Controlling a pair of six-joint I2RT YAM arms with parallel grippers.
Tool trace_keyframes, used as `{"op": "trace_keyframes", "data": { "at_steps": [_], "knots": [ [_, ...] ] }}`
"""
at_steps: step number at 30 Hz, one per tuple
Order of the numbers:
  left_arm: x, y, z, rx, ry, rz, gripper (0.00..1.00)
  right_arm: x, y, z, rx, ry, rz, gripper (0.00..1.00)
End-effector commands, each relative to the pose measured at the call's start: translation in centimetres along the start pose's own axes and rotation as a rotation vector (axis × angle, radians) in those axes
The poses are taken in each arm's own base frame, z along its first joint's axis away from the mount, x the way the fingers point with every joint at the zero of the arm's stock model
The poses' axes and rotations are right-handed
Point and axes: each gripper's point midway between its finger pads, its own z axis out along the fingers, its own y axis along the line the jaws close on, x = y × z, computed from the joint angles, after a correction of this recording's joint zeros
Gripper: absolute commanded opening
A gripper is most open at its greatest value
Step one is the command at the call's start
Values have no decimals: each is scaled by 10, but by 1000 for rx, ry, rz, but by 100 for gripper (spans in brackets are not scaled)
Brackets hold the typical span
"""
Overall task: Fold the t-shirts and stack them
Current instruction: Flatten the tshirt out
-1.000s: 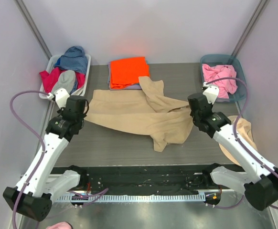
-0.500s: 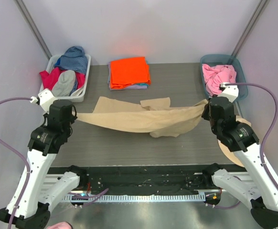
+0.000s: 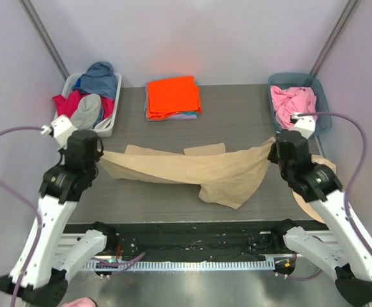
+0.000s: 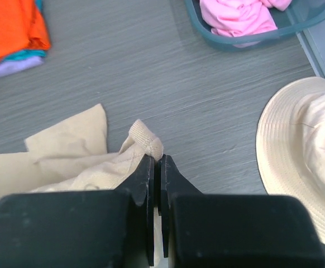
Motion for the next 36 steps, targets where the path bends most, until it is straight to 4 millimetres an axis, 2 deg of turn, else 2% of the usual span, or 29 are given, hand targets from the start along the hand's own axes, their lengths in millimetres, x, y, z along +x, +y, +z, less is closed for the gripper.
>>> {"op": "trace_keyframes", "data": {
  "at_steps": [1, 3, 4, 5, 6, 7, 8, 10, 11, 12, 14, 15, 16, 18, 21, 23, 24, 25, 26, 27, 28, 29, 30, 32, 33, 36],
  "knots": [
    [9, -49, 59, -8, -15, 41, 0, 8, 22, 64, 88, -28, -14, 1],
    [12, -60, 82, -34, -4, 66, 0, 12, 27, 88, 121, -24, -33, 1],
    [18, -72, 103, -47, 10, 78, 0, 3, 33, 102, 119, -55, -5, 1],
    [19, -74, 117, -68, 17, 79, 0, 18, 37, 126, 136, -8, -33, 1],
    [11, -83, 126, -60, 6, 75, 0, 11, 31, 141, 161, -15, -7, 1],
    [20, -92, 148, -72, 26, 89, 0, 8, 35, 158, 160, -24, 8, 1],
    [7, -99, 158, -75, 11, 72, 0, 24, 36, 180, 172, 27, -11, 1],
    [6, -106, 177, -90, 24, 101, 0, 19, 34, 206, 190, 30, 0, 1],
    [5, -113, 191, -102, 29, 113, 0, 34, 33, 222, 199, 76, -16, 4],
    [7, -116, 198, -104, 35, 124, 0, 31, 32, 228, 205, 74, -6, 29],
    [12, -122, 211, -107, 52, 143, 0, 34, 32, 234, 210, 75, 4, 57],
    [14, -124, 212, -103, 59, 146, 0, 34, 34, 233, 204, 75, 8, 72],
    [16, -125, 213, -97, 67, 147, 0, 33, 33, 230, 202, 75, 13, 77],
    [23, -126, 211, -77, 87, 142, 0, 26, 30, 214, 189, 58, 26, 83],
    [33, -122, 206, -59, 112, 136, 0, 29, 21, 190, 181, 75, 36, 86],
    [45, -117, 203, -57, 138, 132, 0, 24, 24, 162, 113, 76, 63, 86],
    [43, -115, 199, -51, 134, 122, 0, 41, 20, 152, 107, 121, 72, 86],
    [47, -115, 197, -43, 145, 120, 0, 37, 27, 135, 41, 116, 100, 85],
    [54, -114, 196, -41, 159, 126, 0, 44, 29, 126, 21, 134, 108, 83],
    [57, -112, 195, -44, 168, 127, 0, 66, 24, 117, 28, 192, 120, 79],
    [57, -111, 192, -37, 171, 124, 0, 66, 29, 103, -21, 193, 148, 76],
    [63, -110, 190, -35, 183, 131, 0, 76, 31, 96, -38, 213, 160, 75],
    [64, -109, 188, -35, 190, 128, 0, 96, 31, 88, -50, 260, 151, 73],
    [69, -105, 182, -29, 200, 130, 0, 108, 34, 75, -70, 271, 183, 72],
    [70, -104, 180, -27, 203, 129, 0, 126, 36, 69, -73, 302, 166, 72],
    [74, -97, 174, -26, 214, 132, 0, 153, 38, 64, -64, 342, 159, 72]
  ]
}}
